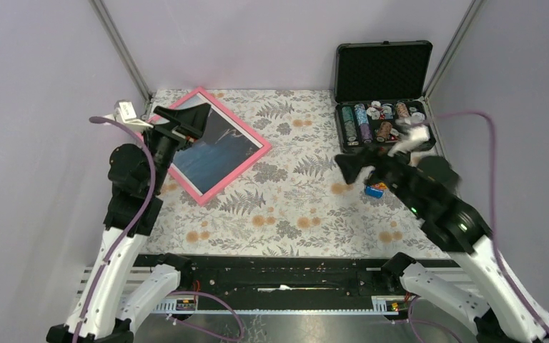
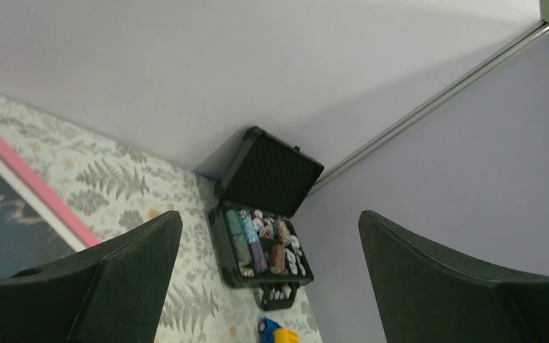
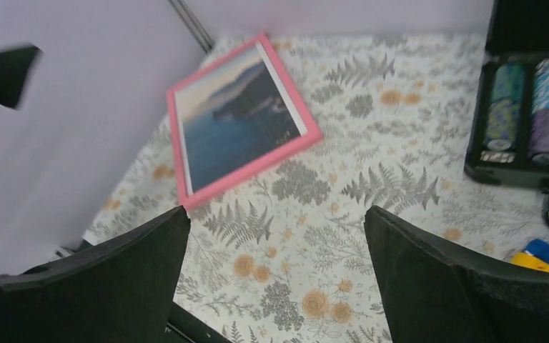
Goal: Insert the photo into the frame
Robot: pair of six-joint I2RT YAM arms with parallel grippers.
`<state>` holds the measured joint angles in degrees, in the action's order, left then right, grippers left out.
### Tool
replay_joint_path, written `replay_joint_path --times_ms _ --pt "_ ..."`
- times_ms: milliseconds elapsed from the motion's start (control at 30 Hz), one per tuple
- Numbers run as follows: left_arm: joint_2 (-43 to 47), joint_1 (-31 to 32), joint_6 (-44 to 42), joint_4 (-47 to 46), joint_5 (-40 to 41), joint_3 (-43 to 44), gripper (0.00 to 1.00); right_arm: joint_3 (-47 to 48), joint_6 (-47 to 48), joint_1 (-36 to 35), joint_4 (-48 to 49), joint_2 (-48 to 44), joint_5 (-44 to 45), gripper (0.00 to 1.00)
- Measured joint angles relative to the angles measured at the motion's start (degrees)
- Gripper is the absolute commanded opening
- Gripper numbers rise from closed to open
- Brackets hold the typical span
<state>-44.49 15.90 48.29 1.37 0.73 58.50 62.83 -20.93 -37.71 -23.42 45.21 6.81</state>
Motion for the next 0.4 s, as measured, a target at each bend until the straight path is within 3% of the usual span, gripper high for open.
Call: replay_joint_path --times_ms 167,400 --pt "7.2 0.0 1.8 8.0 0.1 -0.1 0.99 3.6 0.5 0.0 -3.2 -12.1 1.4 1.0" --pt "13.6 0.0 4.0 10.0 1.1 3.1 0.99 5.8 0.6 0.0 -6.3 -18.8 3.3 1.0"
